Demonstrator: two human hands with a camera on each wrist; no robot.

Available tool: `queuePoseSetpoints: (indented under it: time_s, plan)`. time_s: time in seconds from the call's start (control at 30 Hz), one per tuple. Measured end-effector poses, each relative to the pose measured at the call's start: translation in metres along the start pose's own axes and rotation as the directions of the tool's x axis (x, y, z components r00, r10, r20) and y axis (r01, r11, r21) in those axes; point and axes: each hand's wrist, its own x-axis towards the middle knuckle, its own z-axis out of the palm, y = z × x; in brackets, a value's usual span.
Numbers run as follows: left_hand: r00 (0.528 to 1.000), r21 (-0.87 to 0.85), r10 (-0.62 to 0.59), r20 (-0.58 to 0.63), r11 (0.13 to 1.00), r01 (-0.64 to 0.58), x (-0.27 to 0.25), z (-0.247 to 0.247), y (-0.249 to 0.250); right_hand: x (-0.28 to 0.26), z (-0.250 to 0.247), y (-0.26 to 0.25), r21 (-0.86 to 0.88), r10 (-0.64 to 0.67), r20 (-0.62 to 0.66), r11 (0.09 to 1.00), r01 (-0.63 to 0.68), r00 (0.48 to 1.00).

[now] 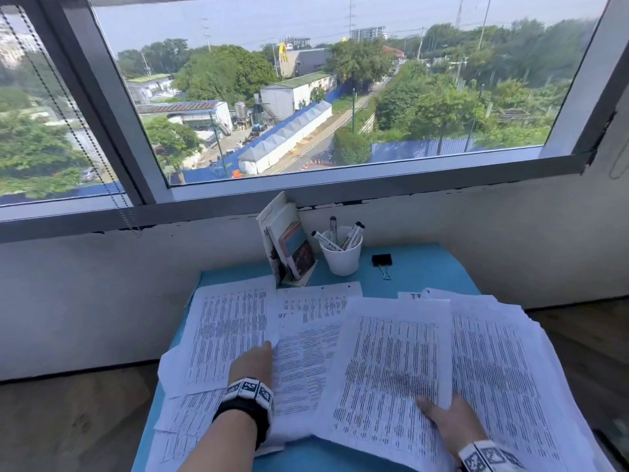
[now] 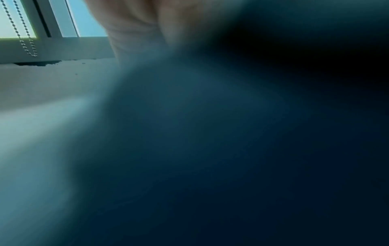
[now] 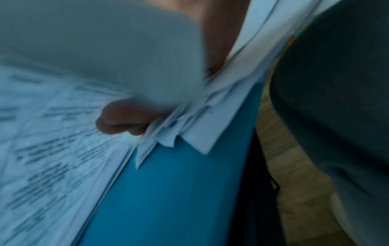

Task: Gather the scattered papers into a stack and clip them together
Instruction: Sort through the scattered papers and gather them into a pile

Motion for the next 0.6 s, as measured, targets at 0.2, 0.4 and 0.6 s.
queuePoseSetpoints:
  time_s: [0.2,0.4,0.6]
  plan:
    - [0.965,-0.221,0.116,-0.234,0.961,-0.169,-0.048,-0.02,0.064,0.009,-0.001,0.008,0.039,0.031,0.079,0.999,-0.034,0.996]
    - [0.831,0.02,0.552,-0.065,0.833,-0.552,-0.124,0.004,0.156,-0.005,-0.012,-0.002,0.453,0.05,0.301,0.871,-0.189,0.952]
    - [0.811,-0.197,0.535,-0.238,0.791,-0.58,-0.13,0.021,0.139,0.007,-0.005,0.012,0.103,-0.068,0.165,0.993,0.052,0.984]
